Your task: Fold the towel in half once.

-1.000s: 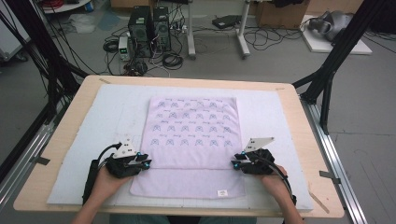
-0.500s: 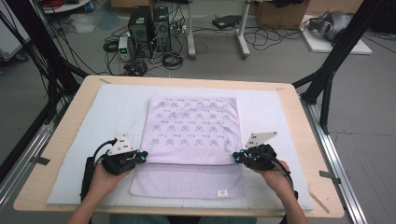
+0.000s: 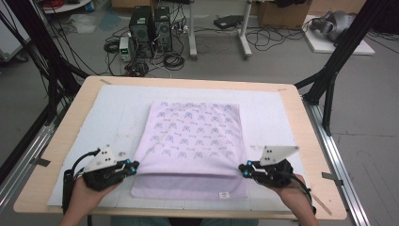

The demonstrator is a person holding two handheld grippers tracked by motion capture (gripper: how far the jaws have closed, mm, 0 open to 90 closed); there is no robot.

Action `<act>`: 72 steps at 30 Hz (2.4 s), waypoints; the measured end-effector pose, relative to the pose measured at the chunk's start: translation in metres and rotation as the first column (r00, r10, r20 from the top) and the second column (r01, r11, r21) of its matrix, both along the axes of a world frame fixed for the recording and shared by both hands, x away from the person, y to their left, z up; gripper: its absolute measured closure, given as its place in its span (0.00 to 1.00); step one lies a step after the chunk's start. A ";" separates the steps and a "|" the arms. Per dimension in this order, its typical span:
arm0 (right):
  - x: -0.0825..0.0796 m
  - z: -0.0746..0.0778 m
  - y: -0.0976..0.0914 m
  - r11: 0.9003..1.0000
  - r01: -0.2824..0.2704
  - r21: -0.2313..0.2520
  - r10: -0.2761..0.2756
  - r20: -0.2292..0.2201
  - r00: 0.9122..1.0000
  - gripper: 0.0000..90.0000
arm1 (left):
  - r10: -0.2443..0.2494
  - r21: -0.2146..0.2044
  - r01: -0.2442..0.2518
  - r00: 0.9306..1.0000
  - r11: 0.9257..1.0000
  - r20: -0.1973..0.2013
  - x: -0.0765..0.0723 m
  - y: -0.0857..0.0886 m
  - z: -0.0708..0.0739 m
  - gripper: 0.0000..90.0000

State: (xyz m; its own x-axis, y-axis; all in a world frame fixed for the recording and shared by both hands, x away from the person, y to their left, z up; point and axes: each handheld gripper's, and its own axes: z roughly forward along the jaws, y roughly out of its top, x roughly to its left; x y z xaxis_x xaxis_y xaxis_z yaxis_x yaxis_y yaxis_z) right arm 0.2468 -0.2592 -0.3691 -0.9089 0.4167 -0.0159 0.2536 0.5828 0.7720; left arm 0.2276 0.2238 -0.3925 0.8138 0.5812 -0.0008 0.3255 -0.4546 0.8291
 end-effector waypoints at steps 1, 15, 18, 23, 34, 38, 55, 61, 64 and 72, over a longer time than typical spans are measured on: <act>-0.004 -0.003 -0.002 1.000 -0.020 0.001 0.020 -0.018 1.000 0.89 | -0.015 0.015 0.015 1.000 1.000 -0.018 -0.003 0.000 -0.004 0.87; 0.012 -0.069 0.013 0.998 -0.018 -0.057 0.012 -0.109 0.994 0.67 | -0.038 0.095 0.043 0.998 0.995 -0.053 0.007 -0.014 -0.051 0.77; 0.011 -0.073 0.012 0.999 -0.006 -0.040 0.001 -0.103 0.995 0.81 | -0.041 0.089 0.045 0.998 0.995 -0.047 0.005 -0.014 -0.052 0.95; 0.008 -0.064 0.015 0.998 -0.020 -0.053 0.015 -0.079 0.997 0.96 | -0.024 0.075 0.025 0.999 0.997 -0.025 0.001 -0.011 -0.044 0.98; -0.013 -0.031 0.012 0.997 -0.077 -0.020 0.077 -0.032 0.997 0.97 | -0.034 0.044 0.034 0.999 0.998 0.007 -0.023 0.001 -0.024 0.98; -0.013 -0.042 0.010 0.994 -0.096 -0.044 0.092 -0.081 0.992 0.90 | -0.048 0.061 0.049 0.999 0.997 -0.024 -0.024 -0.001 -0.033 0.90; 0.038 -0.049 0.020 1.000 -0.003 -0.027 0.000 -0.094 0.996 0.64 | 0.035 0.027 -0.034 0.999 0.999 -0.027 0.021 -0.006 -0.036 0.67; 0.057 -0.049 0.028 0.999 0.031 -0.029 -0.034 -0.076 0.997 0.60 | 0.122 -0.011 -0.123 0.992 0.992 -0.027 0.055 -0.002 -0.031 0.65; 0.066 -0.050 0.029 0.998 0.057 -0.034 -0.059 -0.073 0.996 0.59 | 0.185 -0.005 -0.185 0.982 0.983 -0.021 0.079 0.001 -0.025 0.69; 0.093 -0.058 0.031 0.993 0.107 -0.043 -0.110 -0.079 0.991 0.59 | 0.298 -0.013 -0.299 0.953 0.954 -0.055 0.149 -0.011 -0.018 0.66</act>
State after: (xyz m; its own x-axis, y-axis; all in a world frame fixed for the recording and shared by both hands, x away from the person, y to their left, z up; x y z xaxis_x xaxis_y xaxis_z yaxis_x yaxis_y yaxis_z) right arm 0.3398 -0.2281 -0.4268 -0.8575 0.5131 0.0378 0.3774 0.5774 0.7240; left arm 0.3769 0.2127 -0.4100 0.6017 0.7970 -0.0526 0.4861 -0.3132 0.8159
